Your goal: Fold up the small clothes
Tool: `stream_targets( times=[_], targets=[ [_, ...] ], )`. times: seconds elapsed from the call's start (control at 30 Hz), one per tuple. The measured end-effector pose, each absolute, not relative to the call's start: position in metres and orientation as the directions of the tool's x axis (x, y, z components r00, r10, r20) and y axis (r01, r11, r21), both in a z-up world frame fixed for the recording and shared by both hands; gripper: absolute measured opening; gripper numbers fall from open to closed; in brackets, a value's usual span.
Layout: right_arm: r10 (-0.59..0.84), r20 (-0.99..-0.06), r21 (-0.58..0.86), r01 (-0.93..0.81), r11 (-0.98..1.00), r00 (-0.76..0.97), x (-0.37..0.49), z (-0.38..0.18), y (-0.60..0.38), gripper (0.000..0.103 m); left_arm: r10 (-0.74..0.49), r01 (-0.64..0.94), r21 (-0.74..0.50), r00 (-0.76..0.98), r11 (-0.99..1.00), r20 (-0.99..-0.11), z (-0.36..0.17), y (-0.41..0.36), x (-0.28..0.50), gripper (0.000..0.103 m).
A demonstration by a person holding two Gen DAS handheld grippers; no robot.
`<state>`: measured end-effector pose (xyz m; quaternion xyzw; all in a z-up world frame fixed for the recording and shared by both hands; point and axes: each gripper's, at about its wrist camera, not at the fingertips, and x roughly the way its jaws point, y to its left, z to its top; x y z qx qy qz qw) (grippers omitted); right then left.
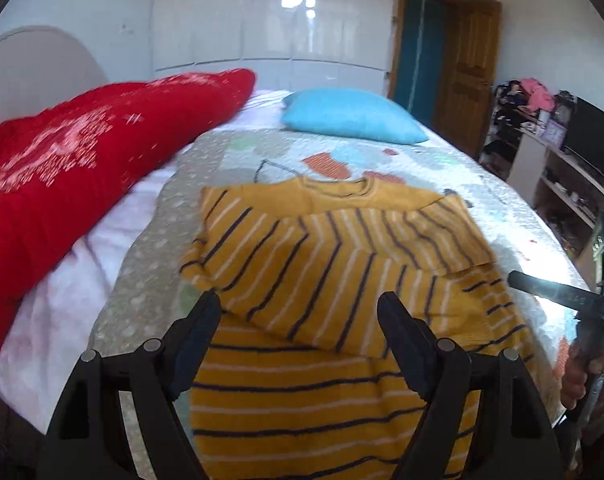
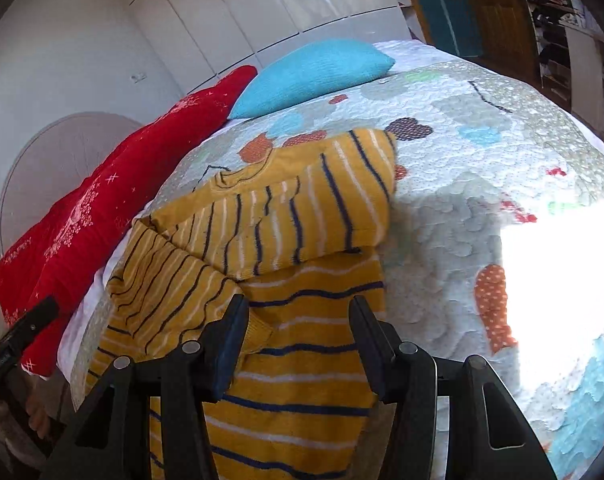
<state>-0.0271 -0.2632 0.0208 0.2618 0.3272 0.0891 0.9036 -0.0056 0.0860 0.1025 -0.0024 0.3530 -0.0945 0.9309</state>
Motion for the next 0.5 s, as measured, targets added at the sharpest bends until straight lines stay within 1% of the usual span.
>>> stream_targets(
  times=[0.1, 0.13, 0.17, 0.23, 0.37, 0.4, 0.43, 0.47, 0.5],
  targets=[
    [0.358, -0.557, 0.492, -0.049, 0.869, 0.749, -0.010, 0.025, -0.233, 0.059, -0.138, 0.060, -0.135, 0.703, 0.989, -0.698, 0.075, 0.121, 0.001, 0.079],
    [0.356, -0.566, 0.467, -0.066, 0.882, 0.743, -0.006, 0.027, -0.223, 0.061, -0.138, 0.036, -0.158, 0.697, 0.987, -0.704, 0.067, 0.129, 0.000, 0.079],
    [0.352, -0.577, 0.443, -0.079, 0.893, 0.737, 0.000, 0.028, -0.214, 0.064, -0.140, 0.024, -0.172, 0.693, 0.985, -0.707, 0.060, 0.130, 0.000, 0.079],
    [0.341, -0.600, 0.417, -0.081, 0.905, 0.723, 0.011, 0.025, -0.202, 0.066, -0.142, 0.002, -0.191, 0.674, 0.982, -0.725, 0.043, 0.131, 0.003, 0.079],
    [0.313, -0.650, 0.409, -0.027, 0.912, 0.692, 0.028, 0.011, -0.197, 0.066, -0.132, -0.015, -0.183, 0.637, 0.983, -0.760, 0.014, 0.123, 0.006, 0.079],
    [0.307, -0.660, 0.405, -0.020, 0.914, 0.685, 0.031, 0.007, -0.197, 0.066, -0.118, -0.010, -0.163, 0.651, 0.986, -0.750, 0.009, 0.120, 0.005, 0.080],
    [0.308, -0.665, 0.402, -0.021, 0.915, 0.681, 0.033, 0.004, -0.194, 0.066, -0.105, -0.002, -0.143, 0.666, 0.990, -0.739, 0.009, 0.117, 0.004, 0.081],
    [0.311, -0.663, 0.398, -0.031, 0.917, 0.681, 0.034, 0.003, -0.193, 0.066, -0.096, 0.009, -0.123, 0.673, 0.992, -0.733, 0.007, 0.113, 0.003, 0.086],
    [0.321, -0.661, 0.393, -0.052, 0.918, 0.679, 0.034, 0.004, -0.190, 0.055, -0.087, 0.017, -0.102, 0.678, 0.995, -0.730, 0.005, 0.108, 0.004, 0.090]
  ],
)
